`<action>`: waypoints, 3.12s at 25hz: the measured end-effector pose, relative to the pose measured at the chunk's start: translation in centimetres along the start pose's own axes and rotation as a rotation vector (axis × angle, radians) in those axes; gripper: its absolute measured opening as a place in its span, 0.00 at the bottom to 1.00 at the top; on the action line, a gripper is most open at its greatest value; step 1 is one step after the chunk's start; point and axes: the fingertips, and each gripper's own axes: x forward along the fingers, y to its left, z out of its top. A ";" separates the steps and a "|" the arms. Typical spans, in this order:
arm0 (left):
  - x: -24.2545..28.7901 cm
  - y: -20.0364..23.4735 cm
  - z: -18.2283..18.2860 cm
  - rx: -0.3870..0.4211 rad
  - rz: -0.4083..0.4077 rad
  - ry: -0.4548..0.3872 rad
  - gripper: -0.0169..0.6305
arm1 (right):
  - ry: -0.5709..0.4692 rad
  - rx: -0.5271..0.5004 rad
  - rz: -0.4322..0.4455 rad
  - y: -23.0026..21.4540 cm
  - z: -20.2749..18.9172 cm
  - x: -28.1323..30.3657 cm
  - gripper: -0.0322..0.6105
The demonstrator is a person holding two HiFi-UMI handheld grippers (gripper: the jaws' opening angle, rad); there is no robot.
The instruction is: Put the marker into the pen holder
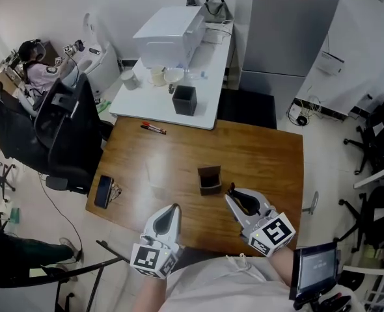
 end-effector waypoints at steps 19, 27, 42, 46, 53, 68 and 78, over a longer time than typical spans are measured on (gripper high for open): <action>2.7 8.6 -1.4 -0.052 -0.068 0.113 0.04 | 0.028 -0.092 -0.183 -3.9 -7.0 9.2 0.11; 3.5 8.7 -2.0 -0.066 -0.093 0.137 0.04 | 0.067 -0.070 -0.167 -4.1 -8.8 10.0 0.15; 4.0 7.2 -1.4 -0.057 -0.132 0.115 0.04 | 0.044 -0.111 -0.208 -4.8 -5.7 7.1 0.05; 3.5 5.6 -1.1 -0.037 -0.189 0.104 0.04 | 0.030 -0.176 -0.205 -2.8 -3.7 5.0 0.05; -0.1 2.9 -1.5 0.002 -0.214 0.067 0.04 | -0.010 -0.206 -0.214 1.5 -3.1 0.9 0.05; -16.5 -11.8 -7.7 -0.016 -0.060 0.026 0.04 | -0.008 -0.182 -0.167 12.3 -6.6 -19.7 0.05; -24.6 -16.7 -8.8 -0.007 -0.043 0.011 0.04 | -0.021 -0.173 -0.162 17.9 -5.9 -25.1 0.05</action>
